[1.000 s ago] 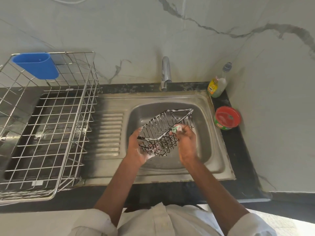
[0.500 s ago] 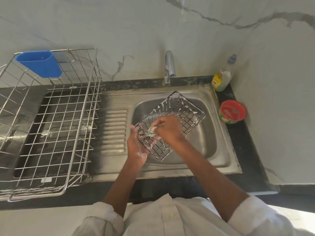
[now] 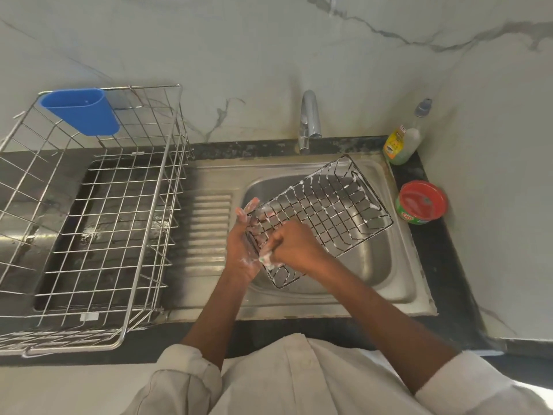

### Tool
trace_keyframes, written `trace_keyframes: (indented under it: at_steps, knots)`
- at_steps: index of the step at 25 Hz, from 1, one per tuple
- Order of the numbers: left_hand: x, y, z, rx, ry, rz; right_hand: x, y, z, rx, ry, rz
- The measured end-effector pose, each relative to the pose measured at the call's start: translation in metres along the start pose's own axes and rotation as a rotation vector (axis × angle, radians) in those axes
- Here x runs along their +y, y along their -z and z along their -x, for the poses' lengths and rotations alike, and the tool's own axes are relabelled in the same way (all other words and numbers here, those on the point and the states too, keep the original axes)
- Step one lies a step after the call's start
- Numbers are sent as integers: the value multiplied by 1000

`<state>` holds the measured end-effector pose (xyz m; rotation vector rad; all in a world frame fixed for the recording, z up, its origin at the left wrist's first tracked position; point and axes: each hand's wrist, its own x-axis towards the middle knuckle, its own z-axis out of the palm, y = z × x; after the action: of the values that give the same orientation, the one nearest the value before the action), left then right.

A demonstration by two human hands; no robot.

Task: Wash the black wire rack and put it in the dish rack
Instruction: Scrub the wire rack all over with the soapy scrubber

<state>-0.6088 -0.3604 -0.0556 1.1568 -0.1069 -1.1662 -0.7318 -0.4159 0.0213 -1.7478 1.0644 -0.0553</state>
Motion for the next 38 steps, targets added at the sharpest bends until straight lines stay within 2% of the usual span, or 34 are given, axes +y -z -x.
trace_keyframes:
  at_steps: [3,4,7,8,11,12,16,20,24,25,28,29,32,35,38]
  knots:
    - [2,-11,-2,-3,12,39,-8,-1,-9,180,22,-63]
    - [2,-13,-3,2,5,59,-7,0,-12,172,44,-27]
    - [7,-15,-5,3,-8,96,12,8,-12,-29,0,226]
    - [7,-15,-5,5,-15,87,18,10,-15,-4,-18,270]
    - [3,-19,-3,9,-20,30,10,8,-36,210,38,265]
    - [4,-21,-3,-7,-16,21,7,4,-41,219,58,285]
    - [11,-22,-5,-73,-74,-35,31,-1,-40,53,0,497]
    - [9,-28,-4,-55,-87,-55,27,-1,-32,77,-119,384]
    - [12,-28,-7,-55,-139,-62,17,20,-11,-204,-179,119]
    - [12,-27,-6,-61,-126,-39,16,21,-13,-172,-185,83]
    - [13,-33,2,-71,-73,41,11,6,-27,193,-204,103]
    - [14,-33,3,-79,-69,55,8,0,-28,230,-207,118]
    - [18,-30,3,-91,-92,47,14,-1,-31,162,-194,43]
    - [14,-26,4,-106,-93,47,14,4,-36,309,-193,4]
    - [12,-27,3,-105,-82,-28,2,-3,-37,290,-255,-309]
